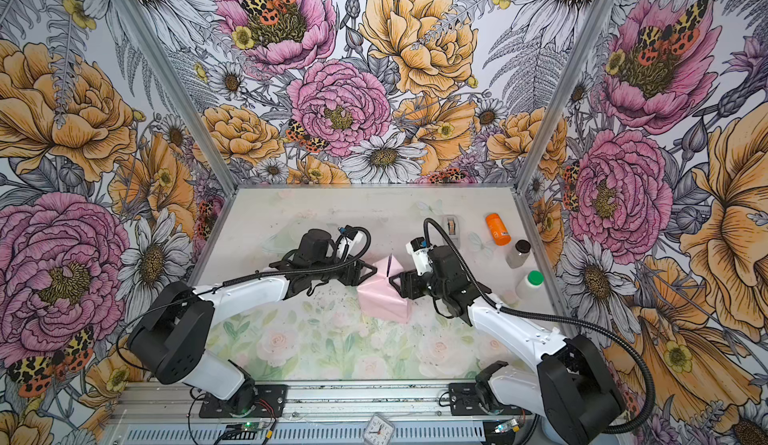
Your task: Wrap the gift box in paper
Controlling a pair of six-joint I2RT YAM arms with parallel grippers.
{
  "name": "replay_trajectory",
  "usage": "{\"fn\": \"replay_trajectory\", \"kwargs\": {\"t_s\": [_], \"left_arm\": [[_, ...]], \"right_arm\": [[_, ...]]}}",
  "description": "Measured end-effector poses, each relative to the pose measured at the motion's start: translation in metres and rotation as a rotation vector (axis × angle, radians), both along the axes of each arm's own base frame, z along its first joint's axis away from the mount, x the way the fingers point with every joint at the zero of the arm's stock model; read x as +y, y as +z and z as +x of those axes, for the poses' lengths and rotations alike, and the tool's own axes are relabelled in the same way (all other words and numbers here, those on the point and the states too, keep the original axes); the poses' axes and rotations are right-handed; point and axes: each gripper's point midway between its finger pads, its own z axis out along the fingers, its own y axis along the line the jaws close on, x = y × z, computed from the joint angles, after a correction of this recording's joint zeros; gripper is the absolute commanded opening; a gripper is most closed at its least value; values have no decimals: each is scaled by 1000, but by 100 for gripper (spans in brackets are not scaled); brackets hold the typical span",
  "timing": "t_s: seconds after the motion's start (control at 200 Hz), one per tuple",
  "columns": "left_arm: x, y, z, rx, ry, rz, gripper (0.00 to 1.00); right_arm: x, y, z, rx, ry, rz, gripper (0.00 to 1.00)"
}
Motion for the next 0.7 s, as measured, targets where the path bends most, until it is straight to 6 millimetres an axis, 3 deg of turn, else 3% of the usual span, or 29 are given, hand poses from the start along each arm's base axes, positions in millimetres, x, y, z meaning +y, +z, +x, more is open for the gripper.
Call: {"fn": "replay_trajectory", "kwargs": {"t_s": [0.7], "left_arm": [[-3,3,2,-145,55,88,66]], "right_arm": [[6,-2,5,9,-37,57,72]]}}
